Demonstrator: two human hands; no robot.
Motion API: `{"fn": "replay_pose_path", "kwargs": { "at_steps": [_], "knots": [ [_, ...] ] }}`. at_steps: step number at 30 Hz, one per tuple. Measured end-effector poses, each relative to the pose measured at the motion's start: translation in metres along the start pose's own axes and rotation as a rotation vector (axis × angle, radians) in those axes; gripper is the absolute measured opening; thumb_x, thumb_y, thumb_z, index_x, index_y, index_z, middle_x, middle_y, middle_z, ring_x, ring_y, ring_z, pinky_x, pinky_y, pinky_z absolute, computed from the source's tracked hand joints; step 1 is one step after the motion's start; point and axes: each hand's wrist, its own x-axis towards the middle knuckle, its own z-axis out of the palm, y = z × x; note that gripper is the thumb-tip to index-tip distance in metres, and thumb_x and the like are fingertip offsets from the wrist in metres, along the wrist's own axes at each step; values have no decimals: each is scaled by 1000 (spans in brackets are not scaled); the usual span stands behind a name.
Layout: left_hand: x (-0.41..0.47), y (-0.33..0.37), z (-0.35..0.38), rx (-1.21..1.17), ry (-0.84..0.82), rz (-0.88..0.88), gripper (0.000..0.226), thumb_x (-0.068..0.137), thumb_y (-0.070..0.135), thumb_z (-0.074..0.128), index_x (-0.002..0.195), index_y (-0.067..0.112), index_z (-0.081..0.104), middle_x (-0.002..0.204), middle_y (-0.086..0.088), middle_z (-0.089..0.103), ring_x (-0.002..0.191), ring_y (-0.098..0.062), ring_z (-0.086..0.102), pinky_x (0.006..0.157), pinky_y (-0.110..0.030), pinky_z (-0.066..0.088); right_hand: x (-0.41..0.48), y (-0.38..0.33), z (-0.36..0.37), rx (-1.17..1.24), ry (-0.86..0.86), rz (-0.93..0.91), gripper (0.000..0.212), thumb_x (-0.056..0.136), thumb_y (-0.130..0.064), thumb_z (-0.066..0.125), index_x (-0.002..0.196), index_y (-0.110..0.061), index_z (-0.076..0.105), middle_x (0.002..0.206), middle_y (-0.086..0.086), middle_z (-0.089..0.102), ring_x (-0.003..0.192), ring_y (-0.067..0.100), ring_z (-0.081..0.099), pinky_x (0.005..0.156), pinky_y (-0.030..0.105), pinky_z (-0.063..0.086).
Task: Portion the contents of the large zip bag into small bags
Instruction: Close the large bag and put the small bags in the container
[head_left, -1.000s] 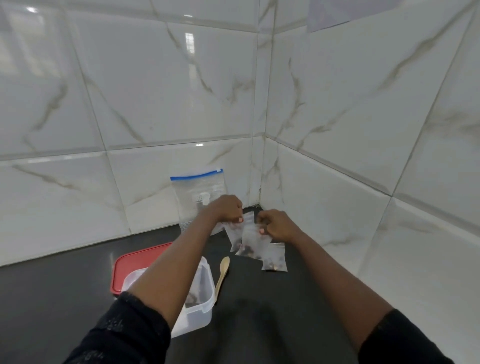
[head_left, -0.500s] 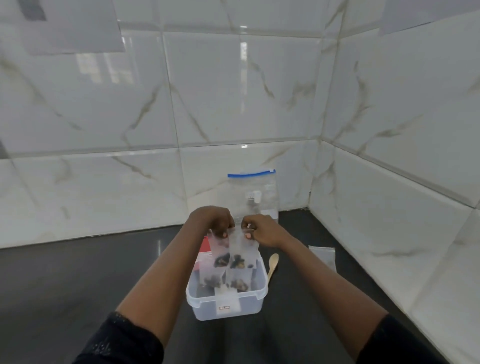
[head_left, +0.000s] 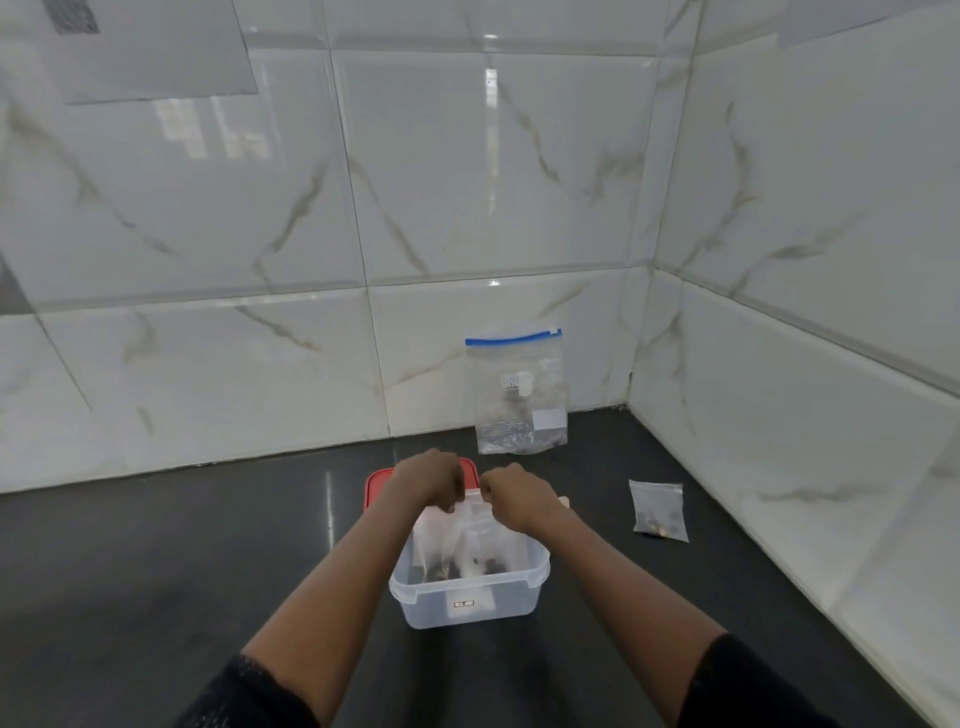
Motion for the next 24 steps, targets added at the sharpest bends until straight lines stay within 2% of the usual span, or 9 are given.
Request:
{"fn": "replay_pose_path", "kwargs": {
  "at_steps": [3,6,12,17,20,22,24],
  "knots": [
    [6,8,-9,-60,134,37,19,79,10,60,92,18,70,103,-2,67,94,-22,62,85,-38,52,1,8,-4,33,82,67,19,91,-4,43,102,-5,59,108,15,59,96,33,61,81,39,49],
    [16,31,-14,-125,188,112,19,81,8,56,90,16,70,102,-4,67,94,-21,60,84,-34,50,0,26,-8,132,156,142,22,92,-8,43,102,-5,63,108,15,63,96,33,62,81,38,51],
    [39,99,-9,-308,121,223,19,86,7,55,103,6,66,108,-10,65,102,-23,57,82,-24,37,-12,81,-13,263,220,322,23,89,-10,47,101,-6,67,108,17,64,98,33,63,80,35,50],
    [65,153,7,-460,45,270,22,87,6,56,108,6,65,114,-9,64,108,-21,57,93,-27,40,-30,136,-14,324,260,451,20,90,-8,52,100,-3,70,105,15,68,106,28,60,85,32,47],
    [83,174,18,-517,10,229,28,87,9,58,114,9,63,122,-8,61,115,-21,54,97,-29,39,-38,163,-14,367,261,523,20,87,-8,56,98,-4,72,103,11,71,102,24,63,86,28,47],
    [95,189,26,-564,-5,187,31,88,12,58,119,9,59,127,-8,57,119,-23,51,99,-29,37,-40,183,-12,416,250,575,19,83,-7,59,95,-3,74,102,12,71,102,26,64,88,30,50],
    [104,202,34,-615,-36,141,27,88,14,57,114,8,59,125,-10,56,118,-25,50,96,-29,38,-39,201,-7,462,239,622,17,80,-7,62,91,-4,74,102,13,71,103,27,63,90,33,51]
  ]
}}
